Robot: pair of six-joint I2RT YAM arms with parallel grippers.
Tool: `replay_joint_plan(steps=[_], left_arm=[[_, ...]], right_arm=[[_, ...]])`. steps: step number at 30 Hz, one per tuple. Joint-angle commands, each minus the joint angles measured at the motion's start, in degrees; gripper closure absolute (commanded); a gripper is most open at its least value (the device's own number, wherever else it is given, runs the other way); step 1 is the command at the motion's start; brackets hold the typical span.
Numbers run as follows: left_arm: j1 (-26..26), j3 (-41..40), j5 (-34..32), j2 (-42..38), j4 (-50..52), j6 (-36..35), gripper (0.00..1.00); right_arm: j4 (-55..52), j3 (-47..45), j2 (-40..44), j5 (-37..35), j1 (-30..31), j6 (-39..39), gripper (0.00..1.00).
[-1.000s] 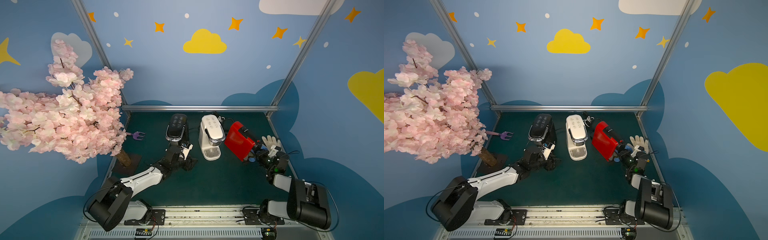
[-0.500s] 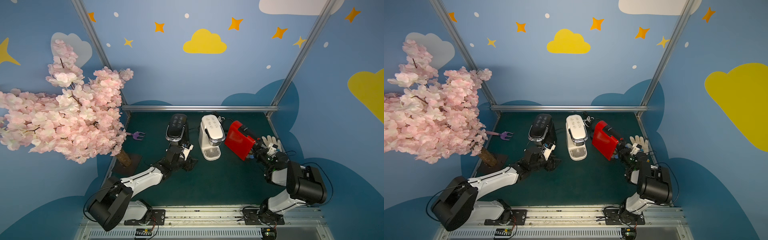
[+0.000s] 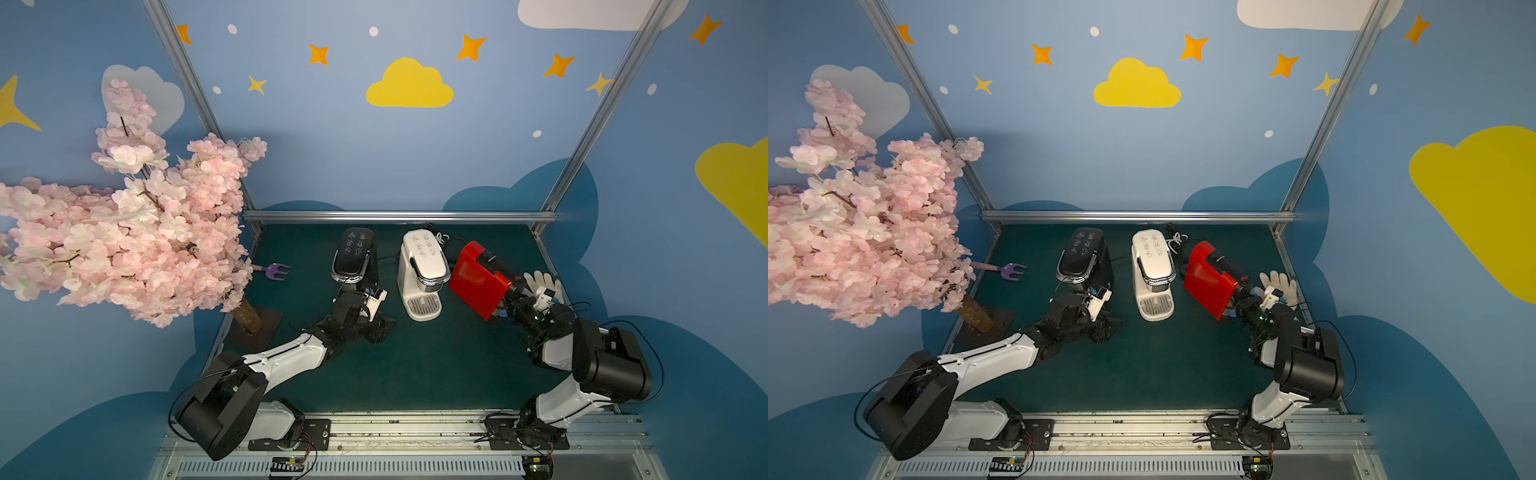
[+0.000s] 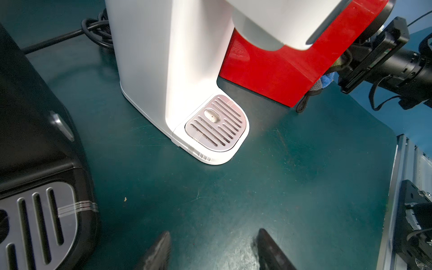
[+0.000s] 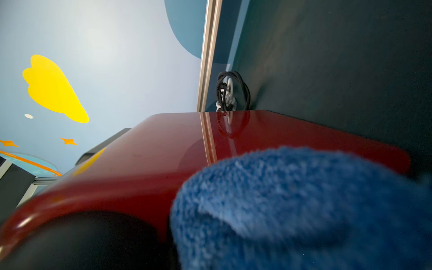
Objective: Wipe the surface of a coffee machine
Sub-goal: Wipe the dirt from the surface of the coffee machine.
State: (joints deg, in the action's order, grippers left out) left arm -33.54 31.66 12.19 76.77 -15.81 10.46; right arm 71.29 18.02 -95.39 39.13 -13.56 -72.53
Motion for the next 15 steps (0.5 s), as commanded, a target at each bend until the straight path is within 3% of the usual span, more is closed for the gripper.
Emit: replay_joint_plan(steps=[1, 15], left_arm=[[-0.3, 1.12, 0.58, 0.38, 0.4, -0.8, 0.4], [-0.37, 1.21, 0.26, 0.41, 0.64, -1.16, 0.4]], right_arm=[[9.34, 4.58, -2.49, 1.88, 2.66, 3.82, 1.0], [9.39, 1.41, -18.77, 0.71, 1.88, 6.63, 1.0]])
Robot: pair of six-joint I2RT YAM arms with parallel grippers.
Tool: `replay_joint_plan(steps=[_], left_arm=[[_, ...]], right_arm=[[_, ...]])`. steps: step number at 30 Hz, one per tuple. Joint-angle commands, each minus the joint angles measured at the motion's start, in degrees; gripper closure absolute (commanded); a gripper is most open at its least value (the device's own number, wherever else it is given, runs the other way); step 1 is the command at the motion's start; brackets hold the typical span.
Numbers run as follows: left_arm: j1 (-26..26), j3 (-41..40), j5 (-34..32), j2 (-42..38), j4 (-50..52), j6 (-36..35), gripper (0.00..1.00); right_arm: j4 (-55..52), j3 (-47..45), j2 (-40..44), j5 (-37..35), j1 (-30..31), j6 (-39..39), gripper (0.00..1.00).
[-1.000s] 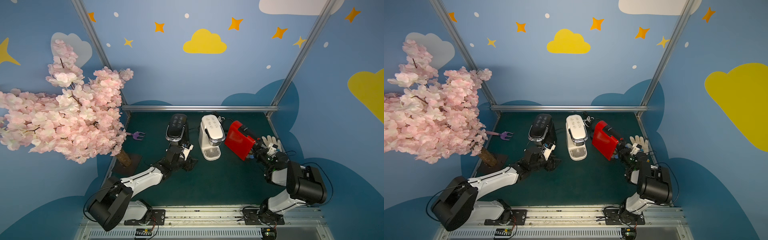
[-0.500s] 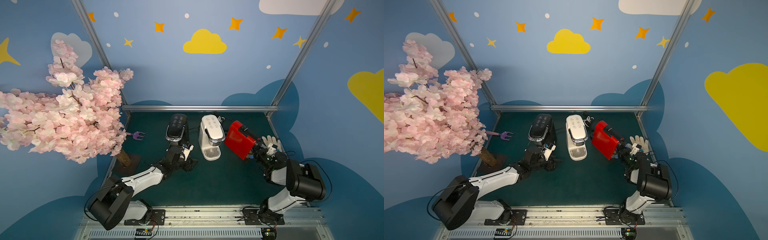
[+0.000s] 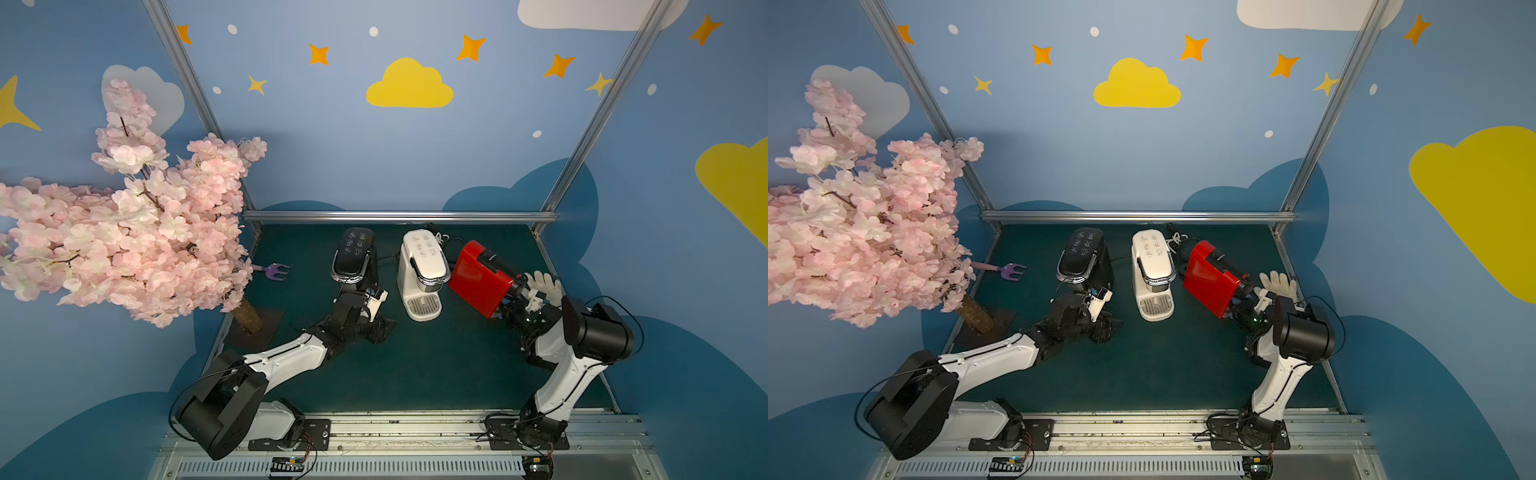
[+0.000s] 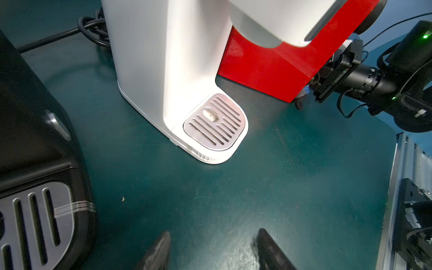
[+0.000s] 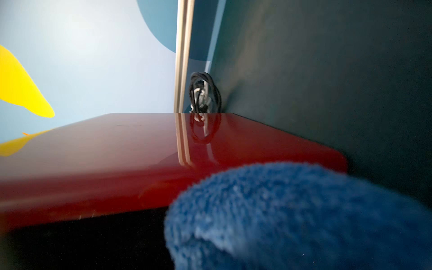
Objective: Wipe the surface of a coffee machine
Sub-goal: Wipe the dirt from the surface of the coffee machine.
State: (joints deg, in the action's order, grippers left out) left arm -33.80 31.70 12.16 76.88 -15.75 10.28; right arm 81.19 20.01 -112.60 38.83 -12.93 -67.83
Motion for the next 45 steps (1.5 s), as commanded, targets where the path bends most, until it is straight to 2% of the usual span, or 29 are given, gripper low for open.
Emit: replay_joint_plan(steps=[1, 6, 15, 21, 24, 26, 31, 37, 45], left_arm=[[-0.11, 1.17, 0.32, 0.29, 0.62, -0.98, 0.4], [-0.09, 1.27, -0.05, 0.31, 0.82, -1.28, 0.4], [-0.29, 0.82, 0.34, -0.06, 0.1, -0.83, 0.4], [-0.3, 0.99, 0.57, 0.12, 0.26, -0.87, 0.4], [-0.39, 1.04, 0.69, 0.25, 0.12, -0.62, 0.4], [-0.51, 1.12, 0.84, 0.51, -0.05, -0.62, 0.4], [-0.69, 1.43, 0.51, 1.21, 0.1, -0.89, 0.4], [-0.74, 1.43, 0.13, 0.81, 0.37, -1.14, 0.4], [-0.89, 1.3, 0.04, 0.29, 0.54, -1.21, 0.4]], right_arm=[[-0.58, -1.09, -1.62, 0.74, 1.14, 2.49, 1.0], [-0.53, -2.26, 1.6, 2.14, 0.63, 2.65, 1.0], [-0.56, -0.57, 17.22, 4.33, 0.31, -3.96, 1.0], [-0.62, -3.0, 21.99, 0.55, 0.28, -8.17, 1.0], [-0.56, -2.9, 19.6, -0.08, 0.29, -8.68, 1.0], [-0.58, -1.46, 17.07, 1.73, 0.83, -5.99, 1.0], [-0.54, 0.49, 12.12, -1.02, 3.85, -4.01, 1.0], [-0.54, 3.42, 6.78, 0.33, 5.81, -0.85, 1.0], [-0.5, -0.22, 0.51, 0.91, 5.2, 3.01, 1.0]])
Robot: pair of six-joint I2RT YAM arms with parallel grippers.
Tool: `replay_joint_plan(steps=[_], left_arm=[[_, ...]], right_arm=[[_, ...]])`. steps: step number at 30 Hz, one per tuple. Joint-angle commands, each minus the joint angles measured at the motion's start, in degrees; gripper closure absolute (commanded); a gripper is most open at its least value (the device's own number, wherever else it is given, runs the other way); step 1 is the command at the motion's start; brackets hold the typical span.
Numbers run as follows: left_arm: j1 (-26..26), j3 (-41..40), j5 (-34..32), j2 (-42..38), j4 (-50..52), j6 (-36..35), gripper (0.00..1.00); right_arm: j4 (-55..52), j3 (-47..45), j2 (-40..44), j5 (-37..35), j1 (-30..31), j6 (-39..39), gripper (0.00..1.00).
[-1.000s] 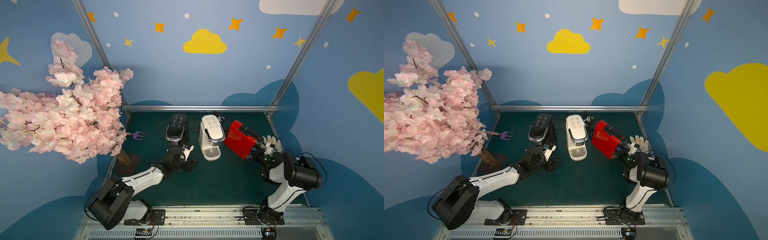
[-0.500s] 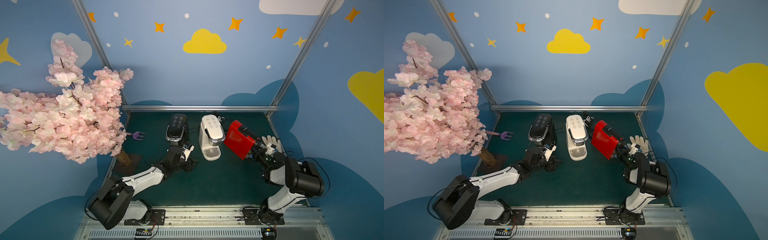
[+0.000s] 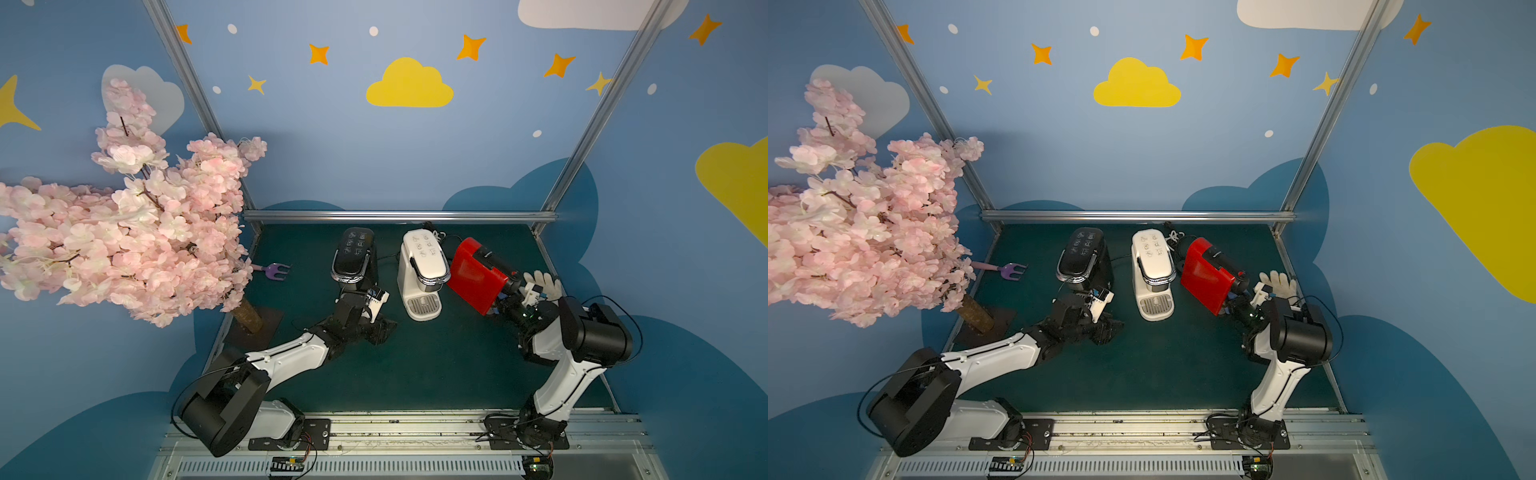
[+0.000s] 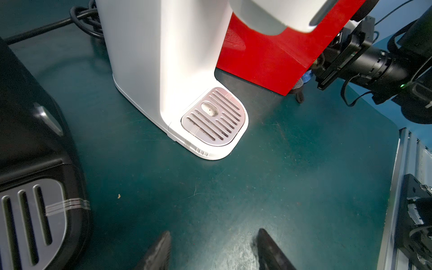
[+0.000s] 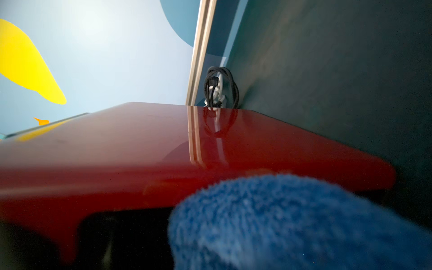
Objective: Wipe the surface of a coffee machine
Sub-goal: Wipe the dirt from the surface of the coffee machine.
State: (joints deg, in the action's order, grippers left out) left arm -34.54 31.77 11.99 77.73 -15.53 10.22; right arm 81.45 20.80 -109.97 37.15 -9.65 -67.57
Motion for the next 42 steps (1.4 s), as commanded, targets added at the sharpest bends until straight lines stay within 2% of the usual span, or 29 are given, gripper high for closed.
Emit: replay_joint_plan(steps=[1, 5, 16, 19, 23, 25, 26, 29, 31, 33, 36, 38, 42], left_arm=[[-0.13, 1.19, 0.14, -0.52, 0.47, -1.2, 0.4], [-0.28, 1.23, -0.06, -0.64, 0.48, -1.25, 0.4], [-0.7, 1.37, -0.38, -1.3, 0.94, -1.34, 0.4], [-0.72, 1.32, -0.43, -1.31, 0.85, -1.34, 0.4], [-0.85, 1.67, -0.34, -0.8, 1.29, -1.43, 0.4], [-1.02, 1.74, -0.19, -0.91, 1.38, -1.43, 0.4], [-1.09, 1.72, -0.37, -0.94, 1.44, -1.57, 0.4], [-1.2, 1.72, -1.09, -0.93, 1.55, -1.78, 0.4], [-1.31, 1.89, -0.85, -0.64, 1.6, -1.7, 0.4], [-1.42, 2.05, -0.74, -0.2, 1.48, -1.69, 0.4], [-1.67, 2.41, -0.66, 0.85, 1.39, -1.69, 0.4], [-1.8, 2.7, -0.56, 1.51, 1.51, -1.82, 0.4], [-2.02, 2.84, -0.53, 1.9, 1.39, -2.12, 0.4]], right_arm=[[-0.82, -1.57, -2.54, 2.65, 1.63, 3.17, 1.0], [-0.77, -2.92, -2.05, 3.98, 0.49, 3.75, 1.0], [-0.8, -9.92, 8.5, 7.65, -4.26, 2.58, 1.0], [-2.9, -12.27, 14.02, 8.12, -5.08, 2.65, 1.0], [-20.33, -12.69, 28.01, 7.91, -5.12, 6.68, 1.0], [-36.29, -11.4, 38.84, 6.45, -4.99, 11.56, 1.0], [-48.19, -9.91, 46.01, 4.45, -4.68, 15.03, 1.0], [-75.23, -5.19, 66.52, -5.27, -2.89, 21.31, 1.0], [-80.1, -4.81, 77.58, -12.3, -0.81, 23.85, 1.0], [-86.12, -1.86, 83.2, -13.04, 0.03, 26.68, 1.0], [-89.74, 3.25, 82.5, -11.9, 2.02, 30.64, 1.0], [-89.27, 5.85, 79.06, -11.32, 3.77, 32.49, 1.0], [-87.69, 12.09, 70.07, -14.54, 9.04, 37.35, 1.0]])
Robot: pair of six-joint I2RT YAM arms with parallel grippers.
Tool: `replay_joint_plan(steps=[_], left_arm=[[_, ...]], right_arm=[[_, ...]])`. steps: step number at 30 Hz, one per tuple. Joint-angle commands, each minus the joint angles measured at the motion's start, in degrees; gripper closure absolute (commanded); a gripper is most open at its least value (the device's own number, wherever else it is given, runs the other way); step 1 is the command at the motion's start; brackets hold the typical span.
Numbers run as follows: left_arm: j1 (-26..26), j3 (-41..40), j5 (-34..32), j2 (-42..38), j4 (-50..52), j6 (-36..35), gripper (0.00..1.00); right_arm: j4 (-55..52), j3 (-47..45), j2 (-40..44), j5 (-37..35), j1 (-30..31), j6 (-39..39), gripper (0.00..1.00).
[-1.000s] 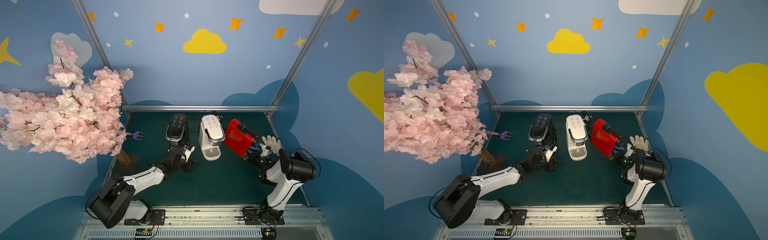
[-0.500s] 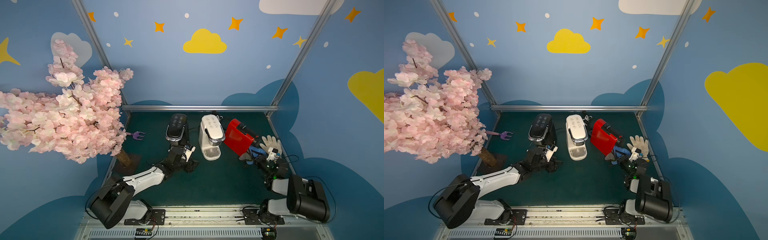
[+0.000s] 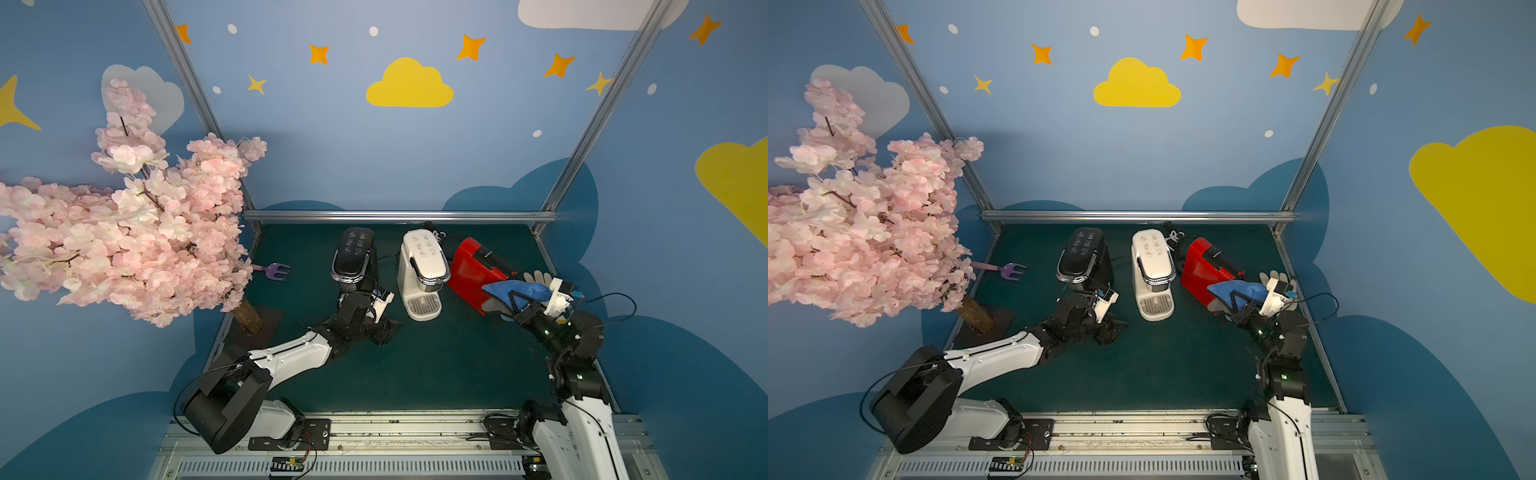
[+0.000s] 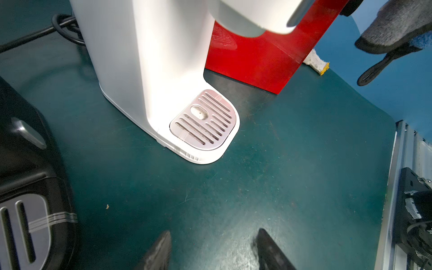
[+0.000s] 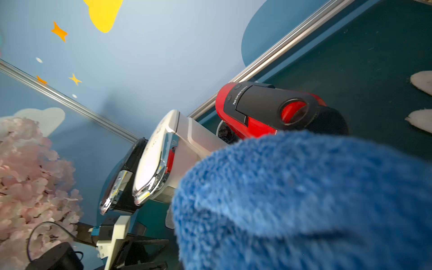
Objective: Wipe the surface of a coffee machine
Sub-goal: Wipe the dirt from the surface of the coffee machine.
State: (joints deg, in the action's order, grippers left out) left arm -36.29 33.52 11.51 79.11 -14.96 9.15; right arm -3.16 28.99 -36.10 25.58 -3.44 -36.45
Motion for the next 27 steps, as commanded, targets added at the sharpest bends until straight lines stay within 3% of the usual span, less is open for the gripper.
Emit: replay_joint_plan(steps=[1, 7, 14, 22, 27], left_arm=[[-0.36, 0.98, 0.05, 0.45, 0.51, -1.15, 0.4], [-0.53, 0.84, -0.58, -0.26, 0.72, -1.33, 0.4], [-0.71, 0.75, -0.04, -0.54, 0.55, -1.02, 0.4], [-1.05, 0.76, 0.03, -1.31, 1.07, -0.93, 0.4], [-1.14, 0.67, -0.13, -1.51, 1.04, -0.89, 0.4]], right_arm=[[-3.13, 5.74, -6.11, -4.82, 4.61, 8.13, 1.0], [-3.11, 18.21, -21.77, -13.93, 15.08, 18.15, 1.0], [-7.01, 31.58, -38.89, -33.05, 25.26, 31.33, 1.0], [-14.66, 38.01, -52.29, -43.38, 25.86, 30.44, 1.0], [-15.62, 36.24, -58.29, -43.2, 26.19, 30.88, 1.0]])
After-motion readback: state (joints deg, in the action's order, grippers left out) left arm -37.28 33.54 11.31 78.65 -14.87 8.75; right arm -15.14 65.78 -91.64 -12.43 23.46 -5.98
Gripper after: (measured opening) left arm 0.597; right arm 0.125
